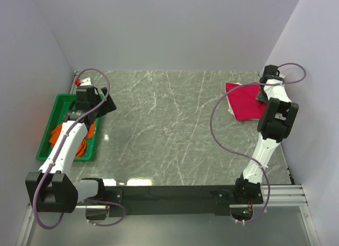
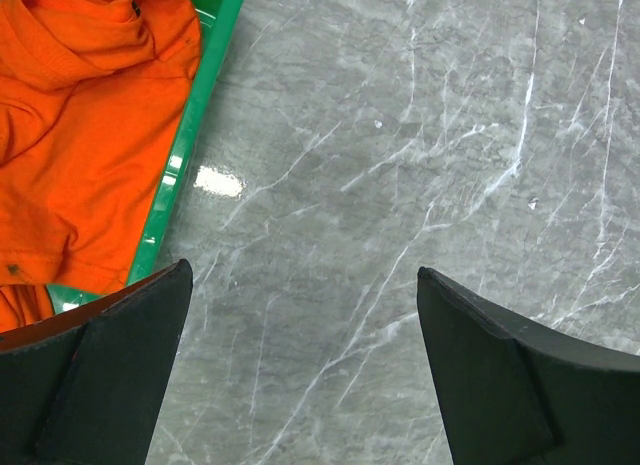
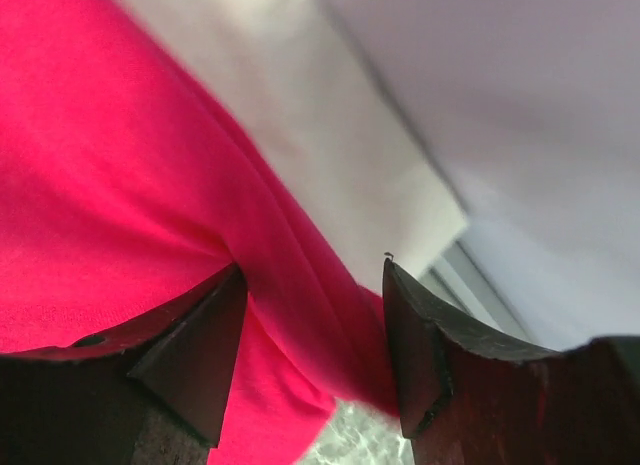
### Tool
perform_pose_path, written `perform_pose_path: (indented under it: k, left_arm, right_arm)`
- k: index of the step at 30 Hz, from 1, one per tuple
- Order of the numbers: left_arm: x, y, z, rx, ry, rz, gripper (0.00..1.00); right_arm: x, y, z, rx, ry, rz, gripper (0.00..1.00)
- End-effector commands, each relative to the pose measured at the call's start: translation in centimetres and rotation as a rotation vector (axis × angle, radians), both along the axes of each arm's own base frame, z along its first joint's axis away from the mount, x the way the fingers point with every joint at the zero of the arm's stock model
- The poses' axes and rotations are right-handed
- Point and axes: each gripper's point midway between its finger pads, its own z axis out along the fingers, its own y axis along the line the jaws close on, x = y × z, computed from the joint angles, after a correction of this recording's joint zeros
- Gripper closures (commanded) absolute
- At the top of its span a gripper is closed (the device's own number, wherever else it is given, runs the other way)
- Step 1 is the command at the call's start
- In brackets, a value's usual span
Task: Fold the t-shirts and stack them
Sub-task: Neatly place the folded tshirt to the corner
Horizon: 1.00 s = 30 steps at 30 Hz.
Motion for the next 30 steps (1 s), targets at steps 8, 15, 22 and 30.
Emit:
perform_pose_path:
  k: [8, 15, 22, 30]
  left_arm:
    - [-0.2, 0.5, 2.1, 0.014, -0.079, 0.016, 0.01]
    - [-0.4, 0.7, 4.3, 0.011, -0.166, 0.032, 0.01]
    - [-3.4, 0.9, 9.3, -0.047, -0.261, 0.085, 0.01]
    - [-11.7, 3.1, 18.5, -0.114, -0.476, 0.250, 0.01]
  right_arm:
    - [-5.0, -2.3, 5.2, 0.084, -0.133, -0.245, 0.35]
    - [-6.0, 2.8, 13.1, 0.267, -0.373, -0.183, 0.30]
    - [-10.1, 10.7, 25.2, 0.422, -0.743, 0.038, 0.28]
    - [-16.2, 17.4, 34.7, 0.400, -1.006, 0.260, 0.23]
